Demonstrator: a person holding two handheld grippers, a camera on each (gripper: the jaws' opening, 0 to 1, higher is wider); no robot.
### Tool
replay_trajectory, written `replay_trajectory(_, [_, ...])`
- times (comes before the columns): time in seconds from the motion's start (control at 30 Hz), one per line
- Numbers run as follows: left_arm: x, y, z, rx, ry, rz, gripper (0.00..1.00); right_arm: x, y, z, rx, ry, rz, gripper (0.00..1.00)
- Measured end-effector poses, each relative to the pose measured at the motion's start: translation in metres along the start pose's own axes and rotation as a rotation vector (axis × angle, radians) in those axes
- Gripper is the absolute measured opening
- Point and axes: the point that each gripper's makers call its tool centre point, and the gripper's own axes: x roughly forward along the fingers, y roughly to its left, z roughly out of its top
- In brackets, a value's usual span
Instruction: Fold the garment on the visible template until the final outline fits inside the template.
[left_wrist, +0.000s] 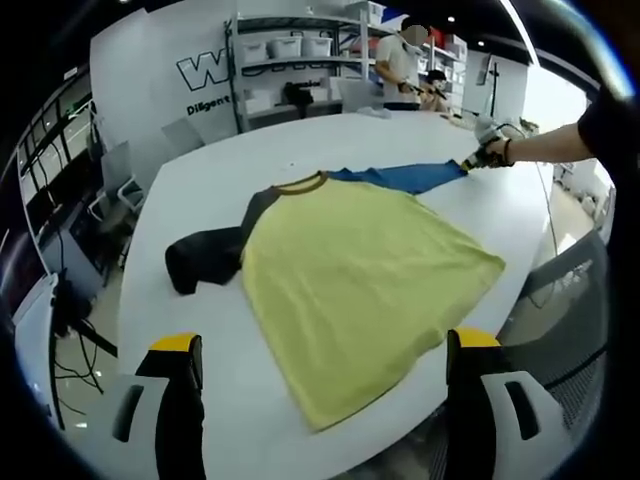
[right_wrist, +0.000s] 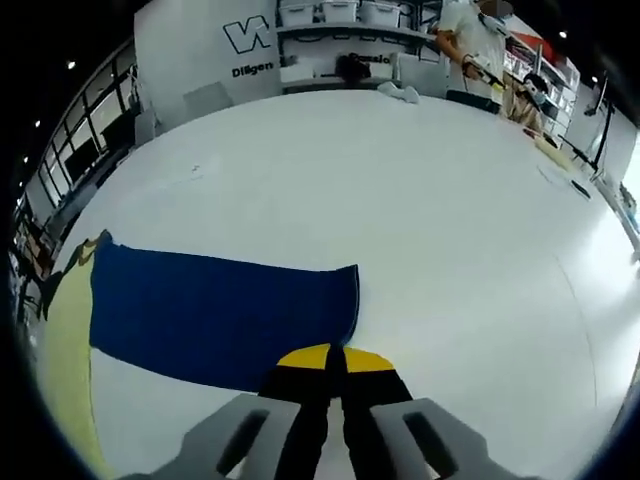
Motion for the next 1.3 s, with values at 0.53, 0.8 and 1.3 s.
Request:
replay_trajectory(0.53, [0.0,-0.003,-0.003,0.009,0.005,-0.033,0.99,-0.031,0.06,0.035,-0.003,-0.007,0.139,0.0])
replay_trajectory(0.8, [0.001,-0.005,-0.004,0.014,0.016,-0.054,0.99,-0.045,0.122,0.058,-0.015,-0.024,0.273,0.0])
replay_trajectory(1.3, [-0.002,-0.002,0.0,0.045,0.0,-0.053,0.99,-0.085,0.257,0.084,-0.046,-0.066,0.534,0.0])
